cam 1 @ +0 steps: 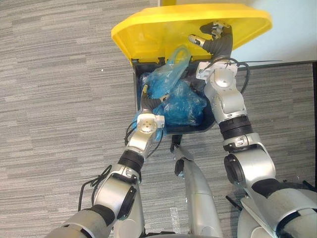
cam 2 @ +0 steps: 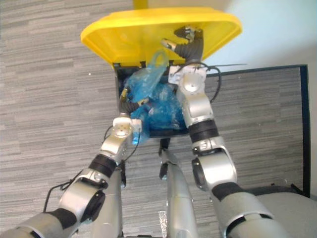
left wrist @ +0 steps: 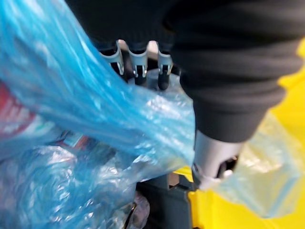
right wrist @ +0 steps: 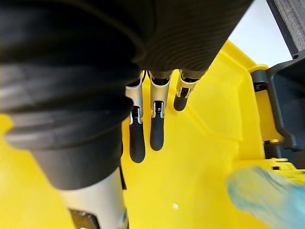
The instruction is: Gather rubbish on tea table into small bin, then transfer packed bag to large trash can.
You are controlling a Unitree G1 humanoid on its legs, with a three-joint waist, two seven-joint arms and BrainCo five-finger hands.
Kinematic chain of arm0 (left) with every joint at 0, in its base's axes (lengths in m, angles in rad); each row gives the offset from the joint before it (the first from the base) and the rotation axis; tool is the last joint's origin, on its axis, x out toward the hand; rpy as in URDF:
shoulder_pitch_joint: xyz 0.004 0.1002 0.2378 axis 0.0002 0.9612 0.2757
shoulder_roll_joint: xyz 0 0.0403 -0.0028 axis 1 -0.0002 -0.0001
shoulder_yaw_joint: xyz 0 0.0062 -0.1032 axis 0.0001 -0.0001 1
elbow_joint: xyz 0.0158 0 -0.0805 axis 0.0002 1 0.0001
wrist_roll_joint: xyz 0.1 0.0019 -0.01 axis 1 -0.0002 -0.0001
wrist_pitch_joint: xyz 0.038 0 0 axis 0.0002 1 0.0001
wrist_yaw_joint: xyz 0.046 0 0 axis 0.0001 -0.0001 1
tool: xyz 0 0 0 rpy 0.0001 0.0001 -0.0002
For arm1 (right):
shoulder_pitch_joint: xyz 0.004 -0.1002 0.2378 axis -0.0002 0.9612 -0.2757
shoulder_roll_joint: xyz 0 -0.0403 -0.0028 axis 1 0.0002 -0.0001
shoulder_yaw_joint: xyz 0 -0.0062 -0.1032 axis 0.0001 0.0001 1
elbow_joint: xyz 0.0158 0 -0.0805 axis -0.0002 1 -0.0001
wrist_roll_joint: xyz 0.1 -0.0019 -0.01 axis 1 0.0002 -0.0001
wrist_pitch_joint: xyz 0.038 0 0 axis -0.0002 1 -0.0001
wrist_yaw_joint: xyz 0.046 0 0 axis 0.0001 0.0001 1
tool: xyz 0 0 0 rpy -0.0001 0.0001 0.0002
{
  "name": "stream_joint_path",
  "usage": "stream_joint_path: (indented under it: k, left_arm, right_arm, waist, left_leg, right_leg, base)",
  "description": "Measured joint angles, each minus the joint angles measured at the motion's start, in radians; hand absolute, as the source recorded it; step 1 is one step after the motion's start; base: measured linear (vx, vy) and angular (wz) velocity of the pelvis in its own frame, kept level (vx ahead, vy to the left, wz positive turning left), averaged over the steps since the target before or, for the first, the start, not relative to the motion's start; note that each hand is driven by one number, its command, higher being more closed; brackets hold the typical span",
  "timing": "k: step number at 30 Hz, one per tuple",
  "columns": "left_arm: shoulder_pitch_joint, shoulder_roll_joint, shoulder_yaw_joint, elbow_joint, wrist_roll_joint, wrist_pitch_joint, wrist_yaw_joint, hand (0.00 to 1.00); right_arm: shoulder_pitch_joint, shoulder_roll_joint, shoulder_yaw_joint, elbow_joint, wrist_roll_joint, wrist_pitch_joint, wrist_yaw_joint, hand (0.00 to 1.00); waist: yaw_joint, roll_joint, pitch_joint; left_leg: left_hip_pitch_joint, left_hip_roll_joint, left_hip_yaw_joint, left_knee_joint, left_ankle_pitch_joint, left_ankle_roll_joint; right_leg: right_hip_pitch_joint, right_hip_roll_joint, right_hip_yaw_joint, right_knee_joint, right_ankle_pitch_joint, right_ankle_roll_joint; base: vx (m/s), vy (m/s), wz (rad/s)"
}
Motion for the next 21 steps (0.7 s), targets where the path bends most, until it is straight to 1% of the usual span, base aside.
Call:
stream_joint_path:
  k: [3,5,6,8,9,10,11,13,14,15,16,17,18,19,20,21]
  left_arm:
    - [0.159,0.023,0.002,-0.157,0.008,-0.017,-0.002,0.0]
    - [0.263,0.032,0.021,-0.206,0.006,-0.021,-0.019,0.0]
    - [0.285,0.034,0.025,-0.216,0.006,-0.022,-0.023,0.0]
    - [0.427,0.044,0.057,-0.265,-0.016,-0.027,-0.061,0.0]
    - [0.45,0.044,0.065,-0.272,-0.023,-0.03,-0.066,0.0]
    - [0.518,0.044,0.088,-0.272,-0.033,-0.038,-0.085,0.0]
    - [0.54,0.044,0.098,-0.271,-0.035,-0.04,-0.089,0.0]
    - [0.645,0.04,0.152,-0.239,-0.039,-0.043,-0.11,0.0]
    - [0.657,0.039,0.161,-0.224,-0.039,-0.043,-0.112,0.0]
    - [0.686,0.033,0.195,-0.154,-0.037,-0.04,-0.121,0.0]
    - [0.694,0.024,0.225,-0.089,-0.028,-0.033,-0.127,0.0]
    - [0.701,0.021,0.235,-0.061,-0.023,-0.028,-0.129,0.0]
    - [0.71,0.006,0.278,0.008,-0.016,-0.013,-0.136,0.0]
    - [0.724,-0.011,0.331,0.069,-0.004,-0.003,-0.141,0.0]
    - [0.733,-0.012,0.351,0.104,0.007,0.005,-0.142,0.0]
    - [0.743,-0.013,0.357,0.12,0.016,0.007,-0.144,0.0]
  right_arm:
    - [0.154,0.013,0.0,-0.098,-0.024,0.003,0.012,0.0]
    - [0.244,0.016,-0.001,-0.14,-0.054,0.008,0.023,0.0]
    - [0.262,0.016,-0.001,-0.152,-0.057,0.01,0.025,0.0]
    - [0.387,0.021,0.0,-0.207,-0.099,0.012,0.046,0.0]
    - [0.409,0.022,0.0,-0.215,-0.108,0.012,0.049,0.0]
    - [0.484,0.027,0.001,-0.235,-0.133,0.012,0.063,0.0]
    - [0.508,0.03,0.003,-0.24,-0.133,0.012,0.067,0.0]
    - [0.64,0.05,0.026,-0.249,-0.174,0.012,0.09,0.0]
    - [0.663,0.055,0.029,-0.252,-0.177,0.012,0.094,0.0]
    - [0.74,0.082,0.03,-0.261,-0.211,0.012,0.107,0.0]
    - [0.811,0.107,0.036,-0.268,-0.221,0.011,0.119,0.0]
    - [0.844,0.115,0.041,-0.268,-0.232,0.012,0.126,0.0]
    - [0.918,0.135,0.05,-0.266,-0.256,0.011,0.146,0.0]
    - [0.976,0.161,0.051,-0.247,-0.27,0.011,0.163,0.0]
    - [1.012,0.177,0.048,-0.221,-0.29,0.007,0.171,0.0]
    - [1.033,0.184,0.046,-0.195,-0.294,0.001,0.174,0.0]
  waist:
    - [0.011,0.0,-0.001]
    - [0.019,0.0,-0.003]
    - [0.023,0.0,-0.004]
    - [0.042,0.001,-0.005]
    - [0.045,0.001,-0.005]
    - [0.052,0.001,-0.005]
    - [0.053,0.001,-0.005]
    - [0.053,0.002,-0.014]
    - [0.053,0.001,-0.016]
    - [0.054,0.001,-0.026]
    - [0.051,-0.004,-0.038]
    - [0.049,-0.005,-0.045]
    - [0.05,-0.014,-0.074]
    - [0.047,-0.013,-0.103]
    - [0.038,-0.023,-0.112]
    - [0.035,-0.031,-0.124]
  left_leg:
    - [0.048,-0.008,-0.013,0.0,-0.001,0.004]
    - [0.08,-0.019,-0.02,-0.002,-0.003,0.009]
    - [0.087,-0.02,-0.02,-0.002,-0.003,0.009]
    - [0.14,-0.025,-0.021,-0.008,-0.005,0.014]
    - [0.151,-0.026,-0.021,-0.009,-0.005,0.014]
    - [0.193,-0.029,-0.021,-0.016,-0.007,0.018]
    - [0.207,-0.03,-0.021,-0.017,-0.008,0.019]
    - [0.281,-0.034,-0.013,-0.023,-0.015,0.03]
    - [0.293,-0.035,-0.01,-0.025,-0.015,0.031]
    - [0.328,-0.039,0.002,-0.03,-0.016,0.032]
    - [0.359,-0.047,0.011,-0.038,-0.018,0.036]
    - [0.37,-0.052,0.013,-0.041,-0.019,0.039]
    - [0.395,-0.053,0.031,-0.068,0.0,0.043]
    - [0.429,-0.028,0.052,-0.145,0.045,0.043]
    - [0.478,-0.028,0.059,-0.204,0.08,0.036]
    - [0.503,-0.027,0.064,-0.241,0.099,0.032]
  right_leg:
    - [0.048,-0.012,-0.01,0.023,-0.024,0.004]
    - [0.071,-0.023,-0.013,0.05,-0.048,0.009]
    - [0.076,-0.025,-0.013,0.056,-0.051,0.01]
    - [0.118,-0.032,-0.013,0.076,-0.067,0.013]
    - [0.125,-0.033,-0.013,0.081,-0.072,0.014]
    - [0.159,-0.037,-0.013,0.092,-0.083,0.014]
    - [0.171,-0.038,-0.013,0.095,-0.086,0.015]
    - [0.235,-0.042,-0.006,0.103,-0.098,0.024]
    - [0.244,-0.043,-0.003,0.103,-0.099,0.025]
    - [0.272,-0.048,0.008,0.104,-0.106,0.043]
    - [0.29,-0.055,0.018,0.113,-0.11,0.055]
    - [0.298,-0.057,0.024,0.115,-0.109,0.06]
    - [0.318,-0.058,0.039,0.068,-0.082,0.112]
    - [0.328,-0.059,0.032,0.108,-0.112,0.14]
    - [0.332,-0.073,0.036,0.256,-0.174,0.084]
    - [0.342,-0.08,0.041,0.334,-0.21,0.075]
  base:
    - [-0.03,0.006,0.17]
    - [-0.04,-0.017,0.17]
    - [-0.03,-0.022,0.1]
    - [-0.02,-0.017,0.05]
    - [-0.01,-0.018,0.05]
    - [-0.01,-0.009,0.03]
    - [0.0,0.0,0.0]
    - [-0.01,0.022,-0.04]
    - [-0.03,0.037,-0.12]
    - [-0.05,0.045,-0.15]
    - [-0.06,0.041,-0.14]
    - [-0.07,0.056,-0.19]
    - [-0.1,-0.016,-0.31]
    - [-0.07,-0.029,-0.3]
    - [-0.03,-0.071,-0.2]
    - [0.02,-0.061,-0.07]
